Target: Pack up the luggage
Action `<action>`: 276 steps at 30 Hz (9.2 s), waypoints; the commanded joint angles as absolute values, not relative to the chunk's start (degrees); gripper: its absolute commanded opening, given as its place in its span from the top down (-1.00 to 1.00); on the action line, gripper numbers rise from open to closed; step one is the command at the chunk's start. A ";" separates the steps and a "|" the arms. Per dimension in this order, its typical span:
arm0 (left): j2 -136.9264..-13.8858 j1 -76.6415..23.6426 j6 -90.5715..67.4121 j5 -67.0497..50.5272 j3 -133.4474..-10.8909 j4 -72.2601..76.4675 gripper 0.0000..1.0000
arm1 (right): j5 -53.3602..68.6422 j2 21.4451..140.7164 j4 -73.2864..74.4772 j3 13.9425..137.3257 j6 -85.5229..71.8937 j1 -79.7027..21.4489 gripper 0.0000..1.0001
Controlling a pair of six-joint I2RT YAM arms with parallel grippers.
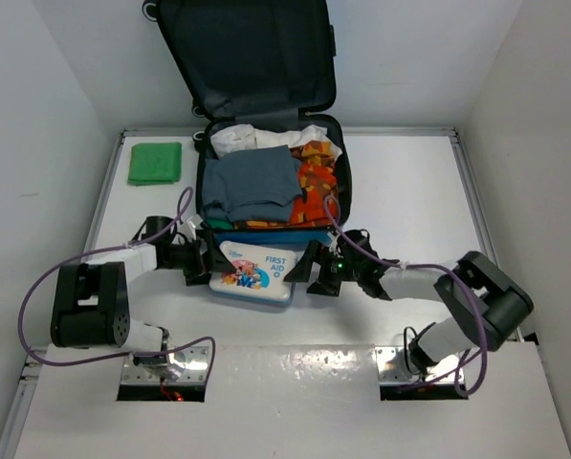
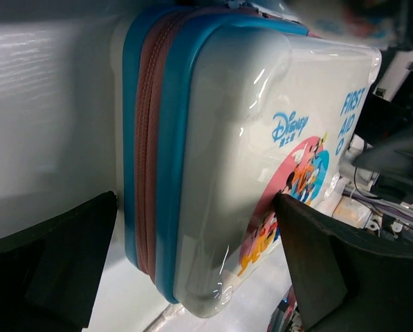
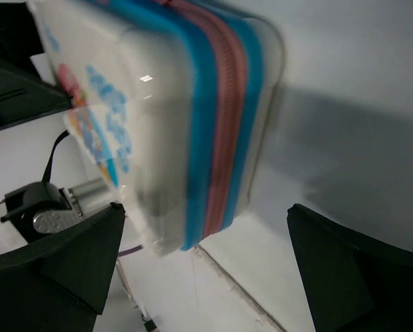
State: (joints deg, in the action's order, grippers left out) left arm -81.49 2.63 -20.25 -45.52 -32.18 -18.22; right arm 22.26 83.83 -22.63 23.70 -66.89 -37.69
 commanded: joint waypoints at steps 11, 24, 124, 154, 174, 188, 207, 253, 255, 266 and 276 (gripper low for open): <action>-85.26 -3.60 -26.54 -40.43 -28.48 -11.51 -1.00 | 23.03 98.53 -33.31 33.66 -67.59 -39.63 -0.99; -67.42 -12.12 -28.48 -41.04 -27.42 -15.20 0.14 | 25.84 88.78 -37.18 33.84 -61.53 -43.77 0.04; -105.01 6.93 -17.33 -10.82 -108.27 -33.74 -0.35 | 22.06 82.44 17.75 78.49 -24.09 -9.94 -0.36; -139.75 5.36 -9.76 12.84 -121.20 -29.97 0.04 | 24.34 78.67 17.05 70.75 -26.54 -5.01 -0.27; -145.37 6.42 -9.67 0.53 -124.80 -36.91 -0.39 | 25.58 75.50 17.93 68.20 -27.33 -3.96 -0.19; -137.21 9.57 -9.92 -8.13 -114.29 -35.43 0.97 | 25.84 74.88 17.49 67.76 -27.77 -3.34 -0.11; -111.53 7.75 -26.19 -33.67 -108.02 -22.15 1.00 | 27.42 69.35 18.02 64.60 -27.78 -1.23 -0.08; -106.60 1.57 -31.45 -10.55 -102.93 5.07 0.18 | 28.04 72.07 20.48 66.97 -26.99 1.76 -0.17; -108.53 2.29 -29.72 -10.55 -103.96 8.78 0.18 | 27.60 71.90 20.92 67.15 -26.37 1.84 -0.17; -128.49 3.34 -26.54 -10.02 -123.92 19.59 0.18 | 27.25 72.95 21.88 64.95 -24.17 2.98 -0.19; -139.48 3.34 -24.35 -4.75 -136.58 22.24 0.38 | 27.16 73.56 21.80 63.72 -24.26 3.69 -0.19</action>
State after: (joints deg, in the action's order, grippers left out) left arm -138.04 3.09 -26.15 -6.37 -132.03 16.84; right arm 27.20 72.97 22.85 63.92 -25.06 3.33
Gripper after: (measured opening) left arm 0.329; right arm 0.592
